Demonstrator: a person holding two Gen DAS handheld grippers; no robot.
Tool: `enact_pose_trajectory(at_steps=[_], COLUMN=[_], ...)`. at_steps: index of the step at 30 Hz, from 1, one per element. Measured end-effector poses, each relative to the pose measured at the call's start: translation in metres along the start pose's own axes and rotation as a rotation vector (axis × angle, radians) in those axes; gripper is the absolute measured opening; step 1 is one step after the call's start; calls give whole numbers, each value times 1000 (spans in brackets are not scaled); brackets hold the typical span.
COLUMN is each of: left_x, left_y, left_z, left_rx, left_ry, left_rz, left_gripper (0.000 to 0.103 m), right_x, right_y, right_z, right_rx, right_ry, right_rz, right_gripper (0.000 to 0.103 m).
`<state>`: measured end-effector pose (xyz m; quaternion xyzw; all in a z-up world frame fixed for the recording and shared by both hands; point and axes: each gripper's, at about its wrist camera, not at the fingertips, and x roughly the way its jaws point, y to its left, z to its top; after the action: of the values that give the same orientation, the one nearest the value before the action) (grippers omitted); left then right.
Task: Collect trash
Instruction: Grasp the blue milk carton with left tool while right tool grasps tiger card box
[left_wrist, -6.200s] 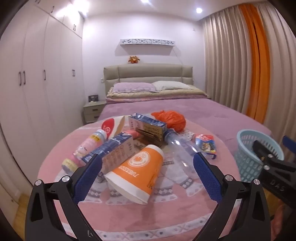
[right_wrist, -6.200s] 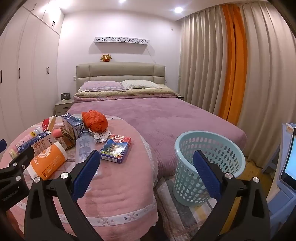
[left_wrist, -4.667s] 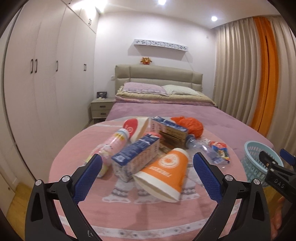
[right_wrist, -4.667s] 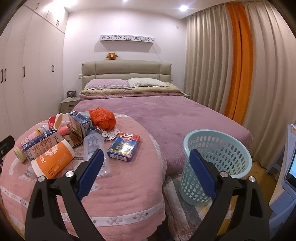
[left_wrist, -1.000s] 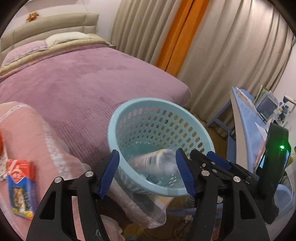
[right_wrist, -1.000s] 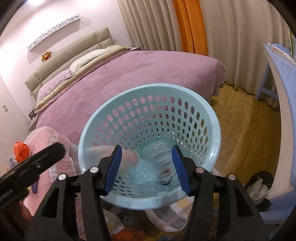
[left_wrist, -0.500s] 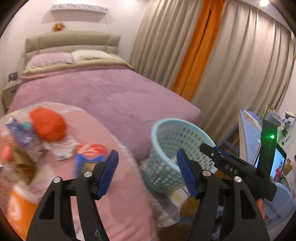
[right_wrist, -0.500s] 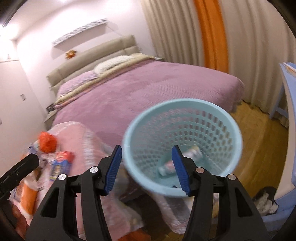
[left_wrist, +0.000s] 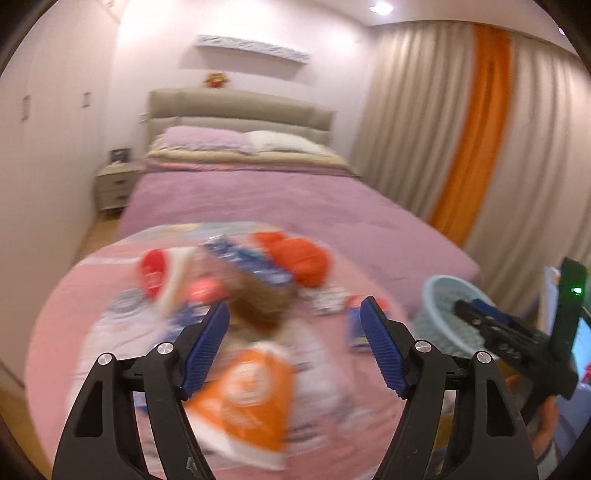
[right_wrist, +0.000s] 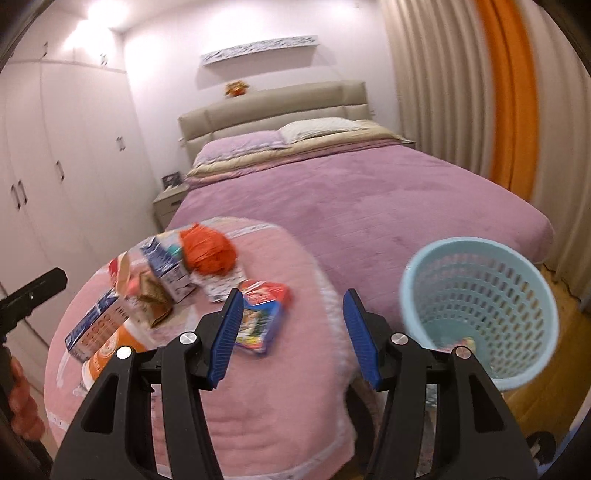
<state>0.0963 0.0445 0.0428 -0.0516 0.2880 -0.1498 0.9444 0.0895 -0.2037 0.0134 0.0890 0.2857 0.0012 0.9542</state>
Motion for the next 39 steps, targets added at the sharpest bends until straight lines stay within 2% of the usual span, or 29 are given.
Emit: enact_pose_trajectory(at_steps=[3,8,12,14,20,24,26,28,31,33,39], left_x=[5,28,47,52,67,77,80,83,84,84,82], left_y=[38,76,86,90,101,108,108,106,104,104,104], left_z=[-5,-16,-29,-32,-41,-42,-42,-41,-40,-41,-41], left_rx=[-42,-64,-39,-31,-19,-24,-13,-1,16,15,-4], left_ry=[40,130,214,240,297,339,352,353,348,341,317], left_rz=[63,109,117,110,132,132,135,130,139,134,134], left_gripper=[72,72,72,72,70,62,60,50,40,37,35], right_x=[17,60,82,86,93,100,105,109,114,116,122], right_y=[16,31,39,42,47,50,54,56,57,55,49], right_z=[-5,-15,-22,-23,-21,-18,-17,-17,-20,-21,-22], right_rx=[-19,-10,14,10,-3,11,20,22,20,30,62], right_ry=[42,128,170,172,189,205,216,223,240,248,276], right_rz=[1,-38,-41,-49,-43,-44,-45,-52,-60,-58,-47], right_gripper=[53,64,69,75,77,78,79,80,80,80,80])
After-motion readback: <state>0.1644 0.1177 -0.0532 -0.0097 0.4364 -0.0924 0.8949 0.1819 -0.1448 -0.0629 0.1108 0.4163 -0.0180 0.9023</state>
